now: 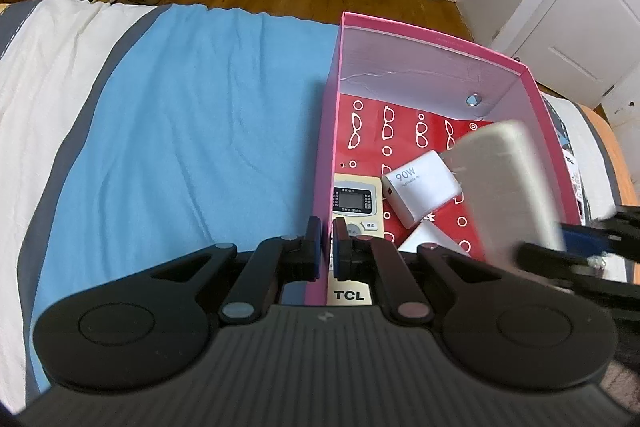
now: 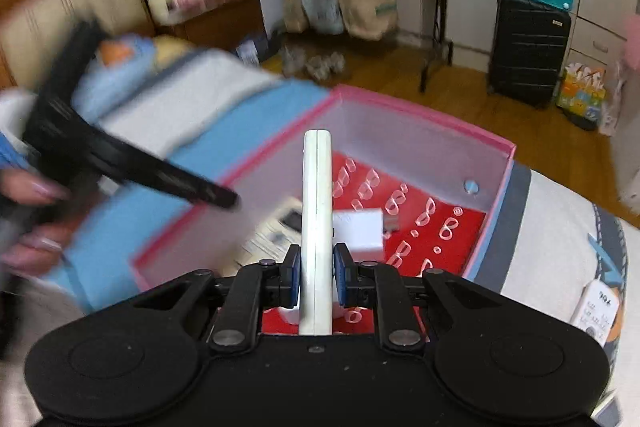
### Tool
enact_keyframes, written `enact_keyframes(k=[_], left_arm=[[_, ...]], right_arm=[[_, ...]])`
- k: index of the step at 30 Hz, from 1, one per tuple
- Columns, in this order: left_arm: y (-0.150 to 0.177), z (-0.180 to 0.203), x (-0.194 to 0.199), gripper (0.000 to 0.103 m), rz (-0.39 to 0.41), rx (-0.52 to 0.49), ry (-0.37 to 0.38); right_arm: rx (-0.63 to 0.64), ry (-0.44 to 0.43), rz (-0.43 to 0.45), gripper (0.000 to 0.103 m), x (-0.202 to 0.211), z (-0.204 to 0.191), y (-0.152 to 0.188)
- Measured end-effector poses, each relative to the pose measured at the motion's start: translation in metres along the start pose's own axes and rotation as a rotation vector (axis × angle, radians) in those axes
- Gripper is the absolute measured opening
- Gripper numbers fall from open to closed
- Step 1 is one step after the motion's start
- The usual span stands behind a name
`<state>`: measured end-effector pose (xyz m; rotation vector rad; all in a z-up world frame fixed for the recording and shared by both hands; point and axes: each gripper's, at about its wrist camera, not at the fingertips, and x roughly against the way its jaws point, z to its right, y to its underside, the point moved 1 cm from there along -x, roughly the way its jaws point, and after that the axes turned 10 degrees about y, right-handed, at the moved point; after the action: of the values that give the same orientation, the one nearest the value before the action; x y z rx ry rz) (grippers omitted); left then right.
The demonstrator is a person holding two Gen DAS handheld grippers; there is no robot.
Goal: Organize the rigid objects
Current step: 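Lower the power bank into the pink box and open the right gripper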
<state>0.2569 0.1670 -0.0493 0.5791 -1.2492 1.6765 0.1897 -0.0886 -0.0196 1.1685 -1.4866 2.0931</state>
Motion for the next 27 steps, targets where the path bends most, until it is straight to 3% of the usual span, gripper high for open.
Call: enact_keyframes(k=[4, 6, 11, 12, 13, 17, 23, 27], left_arm=[[0.001, -0.004, 0.001, 0.005, 0.003, 0.006, 0.017], [0.001, -0.005, 0.001, 0.005, 0.005, 0.002, 0.022], [0.001, -0.006, 0.001, 0.005, 0.006, 0.008, 0.030], [0.000, -0.006, 0.001, 0.005, 0.006, 0.008, 0.030], [0.000, -0.006, 0.001, 0.005, 0.006, 0.008, 0.029], [0.000, -0.006, 0.001, 0.005, 0.005, 0.011, 0.030], [0.000, -0.006, 0.000, 0.005, 0.006, 0.013, 0.027], [0.000, -0.005, 0.000, 0.005, 0.004, 0.018, 0.024]], right_arm=[[0.257, 0.293, -0.021, 0.020, -0.026, -0.033, 0.008], [0.353, 0.343, -0.040, 0.020, -0.031, -0.045, 0.012], [0.333, 0.258, -0.070, 0.021, -0.026, -0.052, 0.007], [0.307, 0.221, -0.077, 0.025, -0.025, -0.052, 0.005], [0.273, 0.174, -0.087, 0.036, -0.023, -0.051, 0.002], [0.165, 0.061, -0.103, 0.043, -0.019, -0.044, 0.002], [-0.091, -0.113, -0.078, 0.044, 0.007, 0.009, 0.001], [-0.203, -0.143, -0.051, 0.045, 0.031, 0.054, 0.004]])
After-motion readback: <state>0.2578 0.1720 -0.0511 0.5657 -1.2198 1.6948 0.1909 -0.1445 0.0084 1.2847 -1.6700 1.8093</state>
